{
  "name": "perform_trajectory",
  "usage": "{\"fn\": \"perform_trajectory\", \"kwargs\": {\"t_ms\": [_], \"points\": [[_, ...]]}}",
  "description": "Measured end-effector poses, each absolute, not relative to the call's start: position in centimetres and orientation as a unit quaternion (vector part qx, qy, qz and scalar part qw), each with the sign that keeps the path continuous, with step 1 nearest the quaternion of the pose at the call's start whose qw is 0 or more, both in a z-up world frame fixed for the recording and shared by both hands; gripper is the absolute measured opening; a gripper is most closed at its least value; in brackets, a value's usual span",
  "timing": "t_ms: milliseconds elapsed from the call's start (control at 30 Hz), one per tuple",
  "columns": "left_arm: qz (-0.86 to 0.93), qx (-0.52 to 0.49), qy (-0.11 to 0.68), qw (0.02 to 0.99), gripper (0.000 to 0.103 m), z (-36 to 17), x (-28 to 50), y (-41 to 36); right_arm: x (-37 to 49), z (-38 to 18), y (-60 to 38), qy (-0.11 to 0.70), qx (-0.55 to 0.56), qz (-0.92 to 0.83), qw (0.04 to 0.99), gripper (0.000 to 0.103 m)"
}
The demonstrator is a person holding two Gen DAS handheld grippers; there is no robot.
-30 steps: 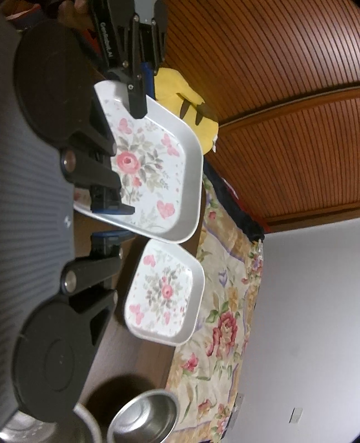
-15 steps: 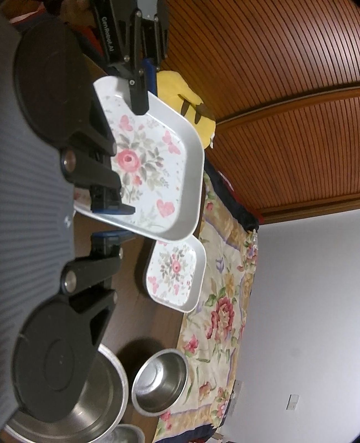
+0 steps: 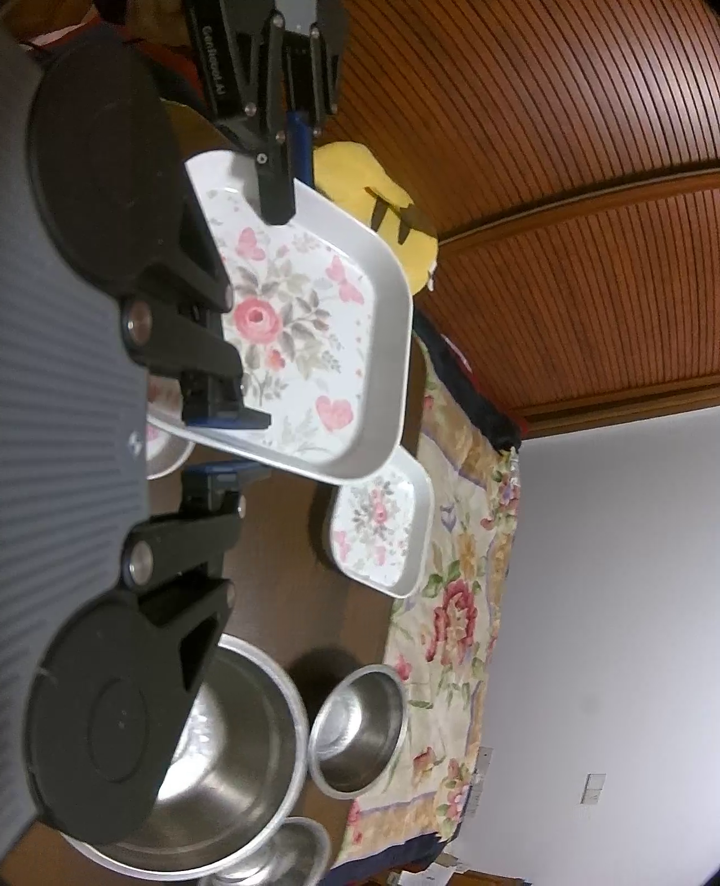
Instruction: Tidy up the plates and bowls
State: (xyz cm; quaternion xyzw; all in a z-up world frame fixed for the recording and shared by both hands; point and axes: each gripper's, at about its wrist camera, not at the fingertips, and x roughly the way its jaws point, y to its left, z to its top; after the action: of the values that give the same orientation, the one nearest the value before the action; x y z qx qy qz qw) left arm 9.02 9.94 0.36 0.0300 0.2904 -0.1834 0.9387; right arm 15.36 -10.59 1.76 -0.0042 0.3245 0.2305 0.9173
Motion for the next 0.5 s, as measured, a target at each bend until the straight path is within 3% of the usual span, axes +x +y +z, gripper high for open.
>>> {"fn": "perform_trajectory", "kwargs": {"t_ms": [500], "points": [[-0.181, 0.021, 0.316, 0.931, 0.017, -1.8, 7.5, 9.5, 12.7, -2.1, -11.3, 0.349, 0.009, 0.231, 0.908, 0.013]]}}
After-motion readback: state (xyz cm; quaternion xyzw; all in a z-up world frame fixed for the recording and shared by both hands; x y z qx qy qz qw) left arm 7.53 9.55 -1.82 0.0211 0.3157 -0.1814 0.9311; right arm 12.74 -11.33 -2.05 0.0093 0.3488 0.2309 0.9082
